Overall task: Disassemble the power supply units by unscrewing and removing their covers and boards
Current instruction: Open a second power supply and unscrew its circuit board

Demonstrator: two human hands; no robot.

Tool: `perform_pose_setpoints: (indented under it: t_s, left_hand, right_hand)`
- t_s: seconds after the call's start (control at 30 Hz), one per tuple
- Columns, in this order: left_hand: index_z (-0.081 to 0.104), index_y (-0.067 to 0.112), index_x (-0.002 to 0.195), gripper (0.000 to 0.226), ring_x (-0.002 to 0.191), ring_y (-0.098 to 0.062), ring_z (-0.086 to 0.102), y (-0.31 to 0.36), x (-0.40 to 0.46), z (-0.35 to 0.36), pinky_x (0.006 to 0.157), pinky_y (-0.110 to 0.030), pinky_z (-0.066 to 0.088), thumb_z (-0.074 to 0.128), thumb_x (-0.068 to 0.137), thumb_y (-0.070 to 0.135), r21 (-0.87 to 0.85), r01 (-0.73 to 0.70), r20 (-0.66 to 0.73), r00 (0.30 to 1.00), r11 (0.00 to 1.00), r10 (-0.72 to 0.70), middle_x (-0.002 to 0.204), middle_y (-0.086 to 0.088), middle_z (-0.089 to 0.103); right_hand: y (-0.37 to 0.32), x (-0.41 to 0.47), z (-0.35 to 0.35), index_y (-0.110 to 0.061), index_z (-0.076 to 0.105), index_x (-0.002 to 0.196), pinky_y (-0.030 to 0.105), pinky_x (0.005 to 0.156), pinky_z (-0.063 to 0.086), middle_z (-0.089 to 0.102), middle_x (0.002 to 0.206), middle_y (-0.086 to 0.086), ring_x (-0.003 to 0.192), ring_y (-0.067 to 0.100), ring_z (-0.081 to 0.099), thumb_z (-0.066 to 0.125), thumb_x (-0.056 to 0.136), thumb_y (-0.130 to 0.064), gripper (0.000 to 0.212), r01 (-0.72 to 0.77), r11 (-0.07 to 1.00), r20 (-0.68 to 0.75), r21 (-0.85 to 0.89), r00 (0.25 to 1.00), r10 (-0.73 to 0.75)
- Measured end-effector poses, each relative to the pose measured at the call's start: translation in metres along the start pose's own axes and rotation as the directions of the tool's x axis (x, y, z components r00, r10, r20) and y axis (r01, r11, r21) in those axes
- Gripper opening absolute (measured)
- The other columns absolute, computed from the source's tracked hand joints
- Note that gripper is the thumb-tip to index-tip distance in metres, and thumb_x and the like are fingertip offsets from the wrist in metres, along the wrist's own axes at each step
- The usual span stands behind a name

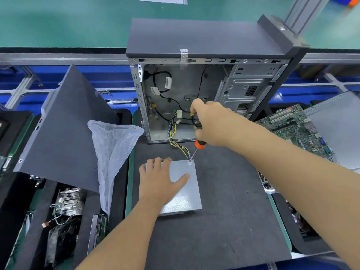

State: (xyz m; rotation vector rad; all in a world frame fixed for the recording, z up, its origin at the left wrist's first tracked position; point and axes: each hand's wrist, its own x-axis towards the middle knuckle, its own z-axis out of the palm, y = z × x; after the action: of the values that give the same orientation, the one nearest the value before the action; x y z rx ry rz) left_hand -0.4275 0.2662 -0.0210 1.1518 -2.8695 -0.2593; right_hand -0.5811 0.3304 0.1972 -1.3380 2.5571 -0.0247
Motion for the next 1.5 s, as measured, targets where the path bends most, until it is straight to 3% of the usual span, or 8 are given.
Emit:
perform_pose_setpoints:
  t_s: [0.23,0.33,0.5,0.8,1.03,1.17,1.27,1.5]
  left_hand:
    - [0.050,0.029,0.135,0.087,0.116,-0.021,0.041,0.000,0.000,0.001,0.106,-0.043,0.030,0.020,0.078,0.088,0.000,-0.001,-0.005,1.000,1.000,0.001,0.122,0.007,0.053]
    - [0.049,0.029,0.135,0.087,0.117,-0.021,0.041,0.000,0.001,0.001,0.106,-0.044,0.030,0.020,0.078,0.088,0.001,0.001,-0.003,1.000,1.000,-0.001,0.122,0.007,0.053]
    - [0.050,0.029,0.134,0.087,0.117,-0.021,0.041,0.000,0.001,0.001,0.107,-0.043,0.030,0.021,0.078,0.088,-0.008,0.001,0.000,1.000,1.000,-0.001,0.122,0.008,0.053]
    - [0.051,0.029,0.134,0.087,0.118,-0.021,0.041,0.000,0.001,0.000,0.106,-0.043,0.030,0.021,0.077,0.088,-0.008,0.002,-0.003,1.000,1.000,-0.002,0.123,0.008,0.054]
    - [0.048,0.029,0.137,0.089,0.121,-0.020,0.040,0.001,0.000,-0.002,0.108,-0.042,0.028,0.020,0.078,0.088,-0.002,-0.003,0.007,1.000,1.000,0.003,0.127,0.008,0.052]
    - [0.048,0.029,0.137,0.089,0.121,-0.020,0.040,0.001,0.000,-0.002,0.108,-0.043,0.029,0.019,0.078,0.088,-0.003,-0.006,0.005,1.000,1.000,0.006,0.127,0.008,0.052]
    - [0.048,0.030,0.137,0.088,0.120,-0.020,0.040,0.000,0.000,-0.002,0.107,-0.043,0.029,0.019,0.078,0.088,0.003,-0.005,0.010,1.000,1.000,0.005,0.126,0.008,0.052]
    - [0.050,0.028,0.135,0.087,0.118,-0.022,0.042,0.000,0.000,0.000,0.106,-0.044,0.030,0.021,0.078,0.088,-0.008,-0.006,-0.004,1.000,1.000,0.006,0.123,0.007,0.054]
  right_hand:
    - [0.010,0.001,-0.003,-0.025,0.045,0.126,0.042,0.078,0.054,0.050,0.118,0.005,0.099,0.026,0.054,0.069,0.080,-0.007,0.055,0.018,0.978,0.070,0.208,0.997,-0.033]
    - [0.009,-0.001,0.002,-0.024,0.044,0.129,0.034,0.075,0.040,0.047,0.120,0.003,0.101,0.024,0.049,0.066,0.090,-0.037,0.047,0.022,0.960,0.002,0.279,1.000,-0.023]
    - [0.004,-0.010,0.009,-0.026,0.027,0.115,0.034,0.053,0.027,0.029,0.077,0.004,0.056,0.021,0.030,0.043,0.105,-0.034,0.020,-0.006,0.969,-0.116,-0.248,0.993,-0.023]
    - [-0.005,-0.006,0.006,-0.034,0.037,0.133,0.037,0.083,0.043,0.022,0.138,-0.003,0.096,0.024,0.043,0.052,0.084,-0.002,0.060,0.079,0.915,-0.058,0.396,0.996,-0.061]
    - [-0.010,-0.004,0.011,-0.018,0.035,0.121,0.038,0.067,0.036,0.037,0.099,0.007,0.072,0.029,0.037,0.039,0.094,-0.066,0.056,-0.080,0.993,-0.124,0.090,0.988,0.091]
    - [-0.007,-0.003,0.006,-0.014,0.029,0.101,0.032,0.048,0.016,0.030,0.068,0.002,0.060,0.024,0.031,0.033,0.103,-0.053,0.039,-0.160,0.978,-0.175,-0.134,0.975,0.136]
    - [-0.005,0.001,0.006,-0.013,0.030,0.107,0.032,0.050,0.022,0.041,0.076,0.007,0.065,0.027,0.039,0.041,0.102,-0.022,0.015,-0.095,0.986,-0.170,-0.134,0.983,0.071]
    - [-0.003,0.002,0.001,-0.020,0.029,0.140,0.037,0.067,0.036,0.035,0.124,0.011,0.078,0.034,0.044,0.054,0.091,-0.026,0.055,-0.015,1.000,-0.060,-0.017,0.998,0.014]
